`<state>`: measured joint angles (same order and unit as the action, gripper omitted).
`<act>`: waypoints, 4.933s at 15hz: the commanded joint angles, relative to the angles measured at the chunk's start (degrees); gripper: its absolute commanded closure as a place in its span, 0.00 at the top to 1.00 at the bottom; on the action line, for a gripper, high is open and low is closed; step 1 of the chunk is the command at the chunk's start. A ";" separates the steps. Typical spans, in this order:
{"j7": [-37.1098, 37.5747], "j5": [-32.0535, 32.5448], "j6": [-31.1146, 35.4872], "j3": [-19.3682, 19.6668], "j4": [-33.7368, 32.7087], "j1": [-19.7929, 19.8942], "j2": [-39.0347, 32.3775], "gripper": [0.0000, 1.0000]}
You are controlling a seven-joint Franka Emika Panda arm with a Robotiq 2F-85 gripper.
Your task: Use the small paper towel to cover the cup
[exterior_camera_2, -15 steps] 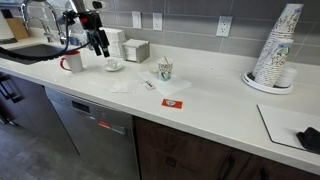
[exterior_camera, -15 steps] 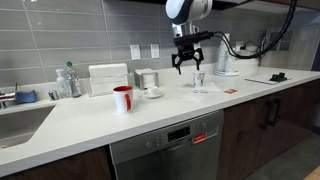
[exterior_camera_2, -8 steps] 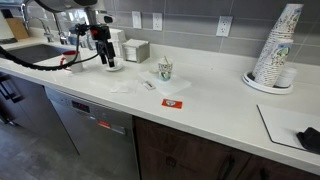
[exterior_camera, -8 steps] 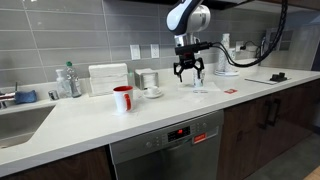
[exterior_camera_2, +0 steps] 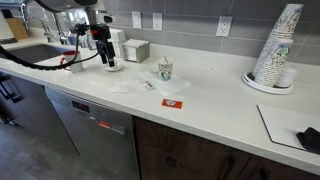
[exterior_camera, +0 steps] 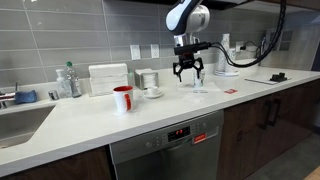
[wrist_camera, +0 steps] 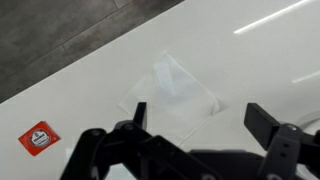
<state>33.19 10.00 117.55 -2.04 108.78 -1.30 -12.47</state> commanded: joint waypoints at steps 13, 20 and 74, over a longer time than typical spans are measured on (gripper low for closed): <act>2.91 2.88 7.73 4.67 -6.90 -5.03 -11.10 1.00; 1.47 3.83 6.28 5.97 -9.46 -6.39 -14.71 1.00; 1.21 7.88 16.73 9.17 0.82 -6.56 -1.19 0.00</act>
<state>32.14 16.17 128.39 6.59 102.15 -8.70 -20.01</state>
